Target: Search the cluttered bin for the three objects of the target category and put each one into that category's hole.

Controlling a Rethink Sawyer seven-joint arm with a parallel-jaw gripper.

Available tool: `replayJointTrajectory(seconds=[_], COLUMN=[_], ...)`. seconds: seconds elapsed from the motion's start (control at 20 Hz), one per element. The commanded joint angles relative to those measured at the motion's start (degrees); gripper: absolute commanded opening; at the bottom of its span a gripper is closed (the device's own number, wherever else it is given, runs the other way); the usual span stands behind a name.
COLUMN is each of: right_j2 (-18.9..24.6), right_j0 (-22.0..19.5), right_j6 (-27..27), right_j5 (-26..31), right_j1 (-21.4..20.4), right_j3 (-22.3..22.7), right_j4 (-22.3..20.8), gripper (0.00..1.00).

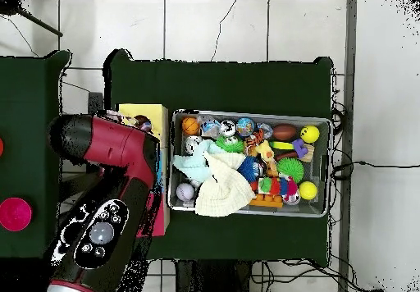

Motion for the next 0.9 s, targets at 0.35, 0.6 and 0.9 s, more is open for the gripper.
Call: replayJointTrajectory(seconds=[0.35,0.6,0.9], right_j2=[6.7,7.2,12.6], right_j0=[-4.8,-7.3,-8.9], right_j6=[4.5,-0.3,-0.8], right_j5=[-1.4,-2.3,-12.8], right_j1=[0.9,-0.8,3.0], right_j3=[9.5,11.4,12.9], right_j4=[-2.2,-4.1,-4.2], gripper=[0.00,0.00,0.00])
